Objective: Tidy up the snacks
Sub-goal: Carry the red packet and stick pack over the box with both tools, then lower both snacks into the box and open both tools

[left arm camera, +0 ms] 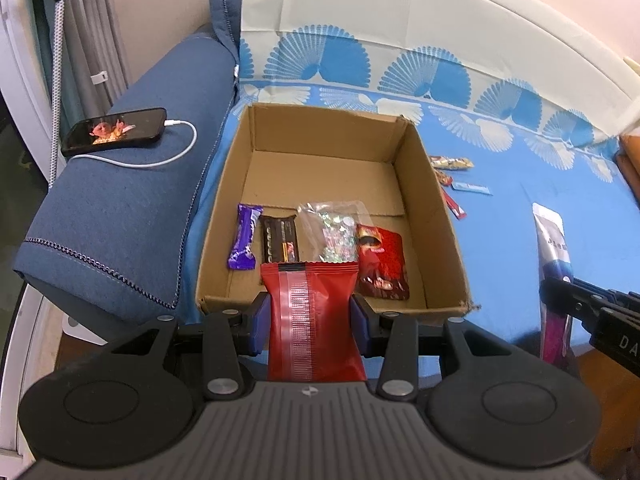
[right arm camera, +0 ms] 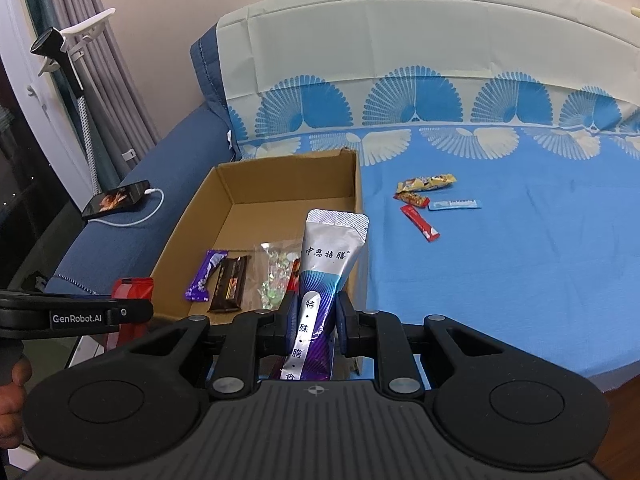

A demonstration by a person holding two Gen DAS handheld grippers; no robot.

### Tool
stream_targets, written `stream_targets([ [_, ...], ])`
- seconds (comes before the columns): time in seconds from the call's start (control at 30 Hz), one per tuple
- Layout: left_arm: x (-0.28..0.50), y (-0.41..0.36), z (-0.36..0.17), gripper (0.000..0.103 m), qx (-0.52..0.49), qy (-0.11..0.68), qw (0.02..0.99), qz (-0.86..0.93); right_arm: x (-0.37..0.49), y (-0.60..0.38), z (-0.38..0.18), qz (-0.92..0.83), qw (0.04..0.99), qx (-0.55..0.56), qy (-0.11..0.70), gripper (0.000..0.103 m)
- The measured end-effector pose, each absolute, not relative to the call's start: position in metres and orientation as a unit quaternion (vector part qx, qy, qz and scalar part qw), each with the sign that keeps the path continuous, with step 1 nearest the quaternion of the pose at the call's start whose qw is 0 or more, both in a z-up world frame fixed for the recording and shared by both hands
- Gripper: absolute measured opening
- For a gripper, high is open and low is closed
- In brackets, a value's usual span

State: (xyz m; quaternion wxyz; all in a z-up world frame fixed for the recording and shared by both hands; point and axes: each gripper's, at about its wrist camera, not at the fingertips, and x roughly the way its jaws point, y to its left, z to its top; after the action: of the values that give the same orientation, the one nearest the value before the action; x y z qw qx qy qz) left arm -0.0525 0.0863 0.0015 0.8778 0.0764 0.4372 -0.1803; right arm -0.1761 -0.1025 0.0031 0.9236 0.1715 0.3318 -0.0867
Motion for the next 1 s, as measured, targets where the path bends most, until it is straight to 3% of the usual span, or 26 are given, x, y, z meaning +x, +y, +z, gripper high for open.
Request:
stream_targets([
  [1.0, 0.068, 0.036, -0.018, 0.047, 0.075, 0.45, 0.875, -0.163, -0.062, -0.122, -0.026, -0.046, 0.913, 0.183, 0.361, 0.022],
])
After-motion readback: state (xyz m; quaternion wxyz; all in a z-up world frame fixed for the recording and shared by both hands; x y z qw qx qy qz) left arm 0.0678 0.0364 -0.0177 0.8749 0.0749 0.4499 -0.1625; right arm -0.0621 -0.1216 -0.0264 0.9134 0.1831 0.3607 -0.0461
